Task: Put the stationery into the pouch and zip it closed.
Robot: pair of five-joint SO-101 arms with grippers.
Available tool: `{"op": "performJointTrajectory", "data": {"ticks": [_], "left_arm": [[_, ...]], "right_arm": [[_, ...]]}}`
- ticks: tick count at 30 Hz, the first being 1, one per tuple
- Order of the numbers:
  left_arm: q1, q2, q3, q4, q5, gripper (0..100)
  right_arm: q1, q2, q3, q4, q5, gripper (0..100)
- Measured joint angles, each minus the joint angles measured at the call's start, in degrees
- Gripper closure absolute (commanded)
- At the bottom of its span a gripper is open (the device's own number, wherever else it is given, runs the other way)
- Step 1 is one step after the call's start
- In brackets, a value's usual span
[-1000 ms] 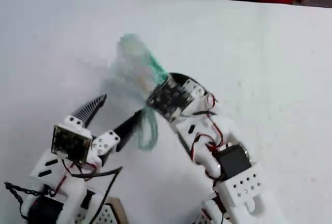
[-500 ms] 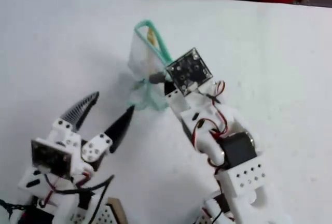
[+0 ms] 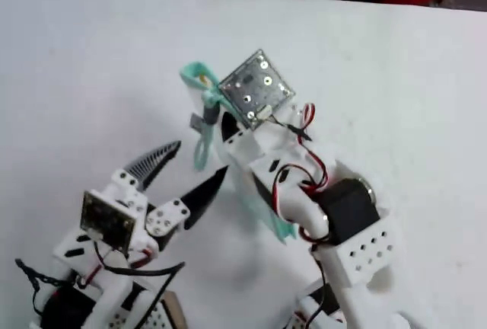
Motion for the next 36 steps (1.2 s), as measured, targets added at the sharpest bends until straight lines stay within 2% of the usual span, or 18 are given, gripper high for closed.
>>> {"op": "performJointTrajectory", "data": {"ticks": [7,11,14,18,23,28,31,36], "left_arm": [[-0.1,0.1,1.1,-1.6,0.0,73],[-3.5,0.1,1.1,-1.6,0.0,74],[-4.0,0.1,1.3,-1.6,0.0,79],[-0.4,0.1,1.7,-2.0,-1.3,84],[4.3,0.1,4.4,-7.6,-6.1,84],[6.6,0.1,8.4,-12.6,-6.8,80],[6.6,0.2,8.5,-13.3,-6.9,81],[6.6,0.2,8.5,-13.3,-6.9,91]], "right_arm": [[-2.4,-7.7,5.8,-0.2,0.2,97.9],[-2.5,-13.2,10.7,-0.5,3.0,97.9],[-2.5,-16.6,14.4,-1.5,3.5,97.9],[-2.5,-20.0,17.3,-1.6,3.5,97.9],[-3.0,-22.2,18.3,-0.6,3.5,97.9],[-5.4,-22.6,18.5,0.4,3.5,97.9],[-5.5,-22.8,18.8,0.4,3.5,97.9],[-5.5,-22.9,20.6,-0.3,3.5,97.9]]}}
